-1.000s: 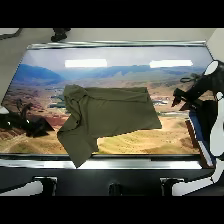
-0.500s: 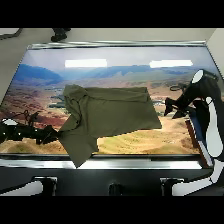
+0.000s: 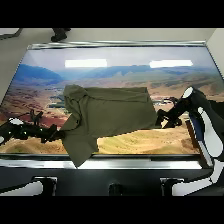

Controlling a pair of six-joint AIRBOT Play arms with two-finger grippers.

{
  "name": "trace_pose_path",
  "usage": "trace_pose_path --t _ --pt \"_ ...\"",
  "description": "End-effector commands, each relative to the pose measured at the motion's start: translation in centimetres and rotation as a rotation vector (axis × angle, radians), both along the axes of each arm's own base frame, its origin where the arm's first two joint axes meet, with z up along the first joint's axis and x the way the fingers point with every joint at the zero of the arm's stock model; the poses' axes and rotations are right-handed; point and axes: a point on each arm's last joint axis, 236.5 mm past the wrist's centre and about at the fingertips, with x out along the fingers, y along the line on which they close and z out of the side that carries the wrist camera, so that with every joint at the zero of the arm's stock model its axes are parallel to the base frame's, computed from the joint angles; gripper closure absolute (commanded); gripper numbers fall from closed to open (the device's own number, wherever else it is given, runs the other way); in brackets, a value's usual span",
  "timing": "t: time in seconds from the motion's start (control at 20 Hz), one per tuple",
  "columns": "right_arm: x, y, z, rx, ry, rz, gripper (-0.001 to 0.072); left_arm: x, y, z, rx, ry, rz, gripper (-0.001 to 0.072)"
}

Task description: Fold the shirts.

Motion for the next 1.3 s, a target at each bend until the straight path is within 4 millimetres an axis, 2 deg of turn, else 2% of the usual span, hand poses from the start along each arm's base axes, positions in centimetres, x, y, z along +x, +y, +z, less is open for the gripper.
trace_pose_path --t 0.0,0.05,0.1,0.15,0.25,0.3,0.35,0.4,0.45,0.5,0.55,0.6,0.65,0.7,0.75,0.8,0.85,0.9,0.95,1.0,1.1,1.2,1.25 --pt "1.6 0.2 -1.5 -0.008 -0.067 -0.077 0.0213 -0.3 -0.1 0.0 -0.001 0.007 -0.011 0.0672" --pt "1.7 0.2 -1.5 -0.012 -0.064 -0.094 0.0243 -0.3 -0.1 0.0 -0.002 0.008 -0.012 0.0672" --pt "1.7 0.2 -1.5 -0.011 -0.056 -0.107 0.0501 -0.3 -0.2 0.1 -0.004 0.010 -0.014 0.0672" --pt "1.5 0.4 -1.4 -0.006 -0.046 -0.115 0.0670 -0.2 -0.2 0.3 -0.009 0.009 -0.019 0.0672" --pt "1.9 0.6 0.0 0.011 -0.080 -0.085 0.0673 0.9 0.0 2.3 -0.017 -0.027 -0.050 0.0674" --pt "3.0 0.4 1.7 0.004 -0.146 -0.069 0.0673 2.6 0.4 4.7 -0.002 -0.094 -0.069 0.0675" --pt "4.6 0.1 4.3 -0.010 -0.238 -0.053 0.0673 5.0 1.3 8.1 0.040 -0.204 -0.078 0.0676" --pt "6.8 -0.5 8.3 -0.036 -0.375 -0.036 0.0673 7.7 2.3 12.5 0.097 -0.339 -0.069 0.0676" --pt "9.0 -1.1 13.2 -0.068 -0.530 -0.023 0.0673 10.3 3.3 18.6 0.165 -0.502 -0.052 0.0676" --pt "11.0 -1.7 19.5 -0.113 -0.714 -0.020 0.0673 12.0 3.9 25.5 0.229 -0.668 -0.033 0.0676" --pt "12.2 -2.1 27.7 -0.158 -0.939 -0.012 0.0673 12.7 4.2 33.3 0.289 -0.842 -0.005 0.0676" --pt "11.9 -2.3 36.3 -0.212 -1.164 -0.006 0.0672 12.1 4.0 42.7 0.357 -1.058 0.037 0.0675" --pt "9.8 -2.6 45.7 -0.283 -1.406 -0.021 0.0672 9.9 3.5 52.2 0.429 -1.301 0.083 0.0675" --pt "6.0 -2.9 54.2 -0.365 -1.626 -0.048 0.0672 6.5 2.7 60.1 0.497 -1.522 0.125 0.0675" --pt "1.4 -3.3 60.7 -0.450 -1.802 -0.080 0.0672 1.9 2.0 66.8 0.555 -1.717 0.193 0.0675" --pt "-3.4 -3.4 65.5 -0.511 -1.941 -0.122 0.0672 -2.6 1.4 71.1 0.581 -1.853 0.272 0.0675" --pt "-8.1 -3.5 68.7 -0.551 -2.045 -0.173 0.0672 -6.2 0.9 73.2 0.598 -1.934 0.330 0.0675" --pt "-11.6 -3.5 70.2 -0.574 -2.098 -0.212 0.0672 -8.7 0.7 73.9 0.607 -1.974 0.370 0.0675" --pt "-13.6 -3.5 70.7 -0.586 -2.118 -0.231 0.0672 -10.3 0.4 74.0 0.585 -1.994 0.406 0.0675" --pt "-14.9 -3.6 70.8 -0.596 -2.118 -0.243 0.0672 -11.1 0.4 73.9 0.561 -2.005 0.436 0.0675" --pt "-15.3 -3.7 69.9 -0.603 -2.080 -0.240 0.0672 -11.0 0.8 73.2 0.547 -1.997 0.464 0.0675" --pt "-13.8 -4.0 67.9 -0.603 -1.991 -0.222 0.0672 -9.5 1.3 72.7 0.554 -1.971 0.457 0.0675" --pt "-12.3 -4.3 66.3 -0.591 -1.920 -0.212 0.0672 -8.5 1.6 72.4 0.567 -1.955 0.447 0.0675"
